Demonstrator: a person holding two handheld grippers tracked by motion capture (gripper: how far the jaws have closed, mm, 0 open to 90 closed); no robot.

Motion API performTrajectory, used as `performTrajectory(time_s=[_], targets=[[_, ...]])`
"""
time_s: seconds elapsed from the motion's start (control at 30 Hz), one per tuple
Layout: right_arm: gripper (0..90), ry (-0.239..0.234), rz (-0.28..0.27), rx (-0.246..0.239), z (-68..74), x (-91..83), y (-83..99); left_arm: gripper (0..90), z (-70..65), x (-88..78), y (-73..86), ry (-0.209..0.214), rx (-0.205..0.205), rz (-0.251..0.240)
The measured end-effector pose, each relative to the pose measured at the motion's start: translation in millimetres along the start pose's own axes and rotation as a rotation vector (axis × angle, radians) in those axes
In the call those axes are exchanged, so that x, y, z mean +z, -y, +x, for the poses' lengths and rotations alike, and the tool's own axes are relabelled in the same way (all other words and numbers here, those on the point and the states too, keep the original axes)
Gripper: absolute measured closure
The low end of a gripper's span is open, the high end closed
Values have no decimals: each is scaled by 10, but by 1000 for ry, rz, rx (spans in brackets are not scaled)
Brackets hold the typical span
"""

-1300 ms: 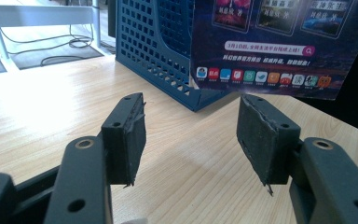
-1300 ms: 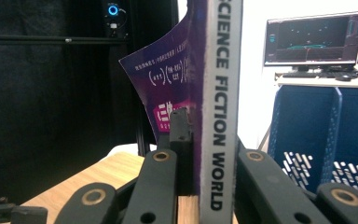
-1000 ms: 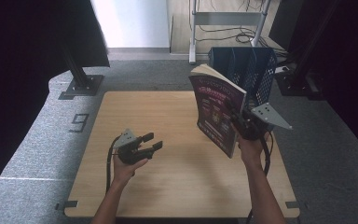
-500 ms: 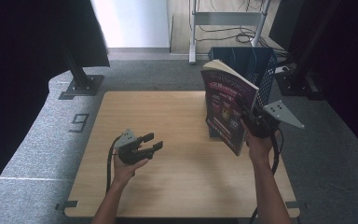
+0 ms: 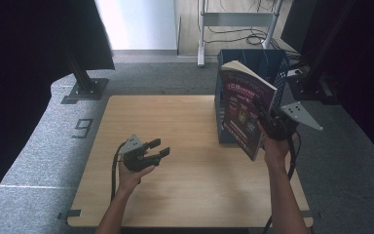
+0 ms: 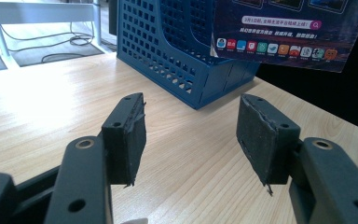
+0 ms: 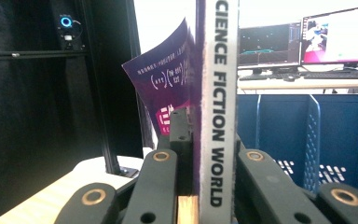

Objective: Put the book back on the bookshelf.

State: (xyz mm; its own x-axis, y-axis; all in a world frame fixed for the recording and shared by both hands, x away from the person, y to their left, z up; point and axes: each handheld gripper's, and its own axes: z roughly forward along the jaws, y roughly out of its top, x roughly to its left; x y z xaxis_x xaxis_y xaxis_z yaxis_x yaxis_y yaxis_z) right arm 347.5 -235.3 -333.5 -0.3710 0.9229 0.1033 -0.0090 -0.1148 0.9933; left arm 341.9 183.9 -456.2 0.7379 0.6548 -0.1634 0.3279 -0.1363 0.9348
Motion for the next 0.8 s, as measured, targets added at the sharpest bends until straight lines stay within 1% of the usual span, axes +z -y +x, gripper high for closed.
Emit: performTrajectory(time_s=[0.23,0.8], targets=[[818,18,10,0,-41,53,-2,425,7,-4,-3,1,-3,0],[818,55,0,24,-138,168,42,424,11,-1,4,5,-1,7]])
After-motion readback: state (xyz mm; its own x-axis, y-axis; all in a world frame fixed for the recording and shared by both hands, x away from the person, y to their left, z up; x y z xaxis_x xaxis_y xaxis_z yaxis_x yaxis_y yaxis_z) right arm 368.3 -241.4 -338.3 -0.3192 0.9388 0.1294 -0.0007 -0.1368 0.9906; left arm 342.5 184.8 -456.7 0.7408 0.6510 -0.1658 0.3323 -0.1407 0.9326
